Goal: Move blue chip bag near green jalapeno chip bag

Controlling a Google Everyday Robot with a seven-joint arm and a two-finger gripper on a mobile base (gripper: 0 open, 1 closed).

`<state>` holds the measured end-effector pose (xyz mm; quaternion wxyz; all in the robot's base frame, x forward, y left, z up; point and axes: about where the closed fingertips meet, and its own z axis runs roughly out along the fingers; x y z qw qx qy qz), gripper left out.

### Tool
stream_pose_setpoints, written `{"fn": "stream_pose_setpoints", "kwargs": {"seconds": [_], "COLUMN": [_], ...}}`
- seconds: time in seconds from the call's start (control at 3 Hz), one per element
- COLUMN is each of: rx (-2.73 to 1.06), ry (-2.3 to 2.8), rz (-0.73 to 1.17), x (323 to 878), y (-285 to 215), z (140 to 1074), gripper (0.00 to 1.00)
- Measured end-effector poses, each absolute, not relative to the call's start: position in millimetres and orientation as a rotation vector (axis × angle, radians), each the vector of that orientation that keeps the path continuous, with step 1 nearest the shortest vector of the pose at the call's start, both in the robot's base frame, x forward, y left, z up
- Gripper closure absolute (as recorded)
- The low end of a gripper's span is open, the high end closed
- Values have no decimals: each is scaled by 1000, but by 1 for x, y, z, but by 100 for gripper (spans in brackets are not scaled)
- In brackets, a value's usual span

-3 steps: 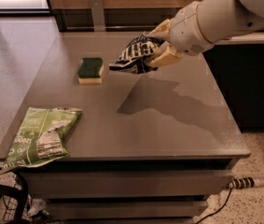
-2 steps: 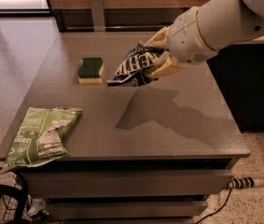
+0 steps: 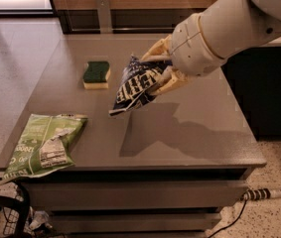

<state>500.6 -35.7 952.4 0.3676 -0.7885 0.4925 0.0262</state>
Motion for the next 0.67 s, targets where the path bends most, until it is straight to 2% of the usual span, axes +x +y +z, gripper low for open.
{"fn": "stream_pose_setpoints", "kwargs": {"seconds": [0.33, 0.67], "rx": [-2030, -2032], "ry": [1260, 1258], "rz": [66, 66], "x": [500, 499], "y": [-34, -32], "z": [953, 953], "gripper": [83, 60]}}
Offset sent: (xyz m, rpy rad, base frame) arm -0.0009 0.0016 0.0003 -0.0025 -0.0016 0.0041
